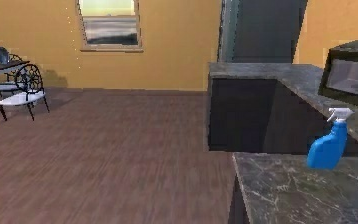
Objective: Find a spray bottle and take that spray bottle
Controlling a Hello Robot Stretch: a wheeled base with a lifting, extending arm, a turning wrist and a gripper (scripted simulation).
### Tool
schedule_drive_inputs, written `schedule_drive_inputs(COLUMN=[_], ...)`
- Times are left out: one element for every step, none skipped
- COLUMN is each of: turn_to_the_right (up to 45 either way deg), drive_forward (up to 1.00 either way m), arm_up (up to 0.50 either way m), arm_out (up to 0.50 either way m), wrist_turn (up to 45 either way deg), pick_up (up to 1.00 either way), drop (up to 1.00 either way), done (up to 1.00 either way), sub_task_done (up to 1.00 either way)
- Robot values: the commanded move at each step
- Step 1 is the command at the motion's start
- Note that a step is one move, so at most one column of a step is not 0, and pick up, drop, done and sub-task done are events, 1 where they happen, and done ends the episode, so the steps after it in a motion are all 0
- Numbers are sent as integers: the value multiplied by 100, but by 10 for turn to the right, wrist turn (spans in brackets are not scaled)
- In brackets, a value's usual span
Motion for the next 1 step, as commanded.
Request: schedule_drive_inputs(turn_to_the_right=[-450], drive_forward=[0], arm_up=[0], arm_out=[0], wrist_turn=[0], pick_up=[0], drop=[0], done=[0], sub_task_done=[0])
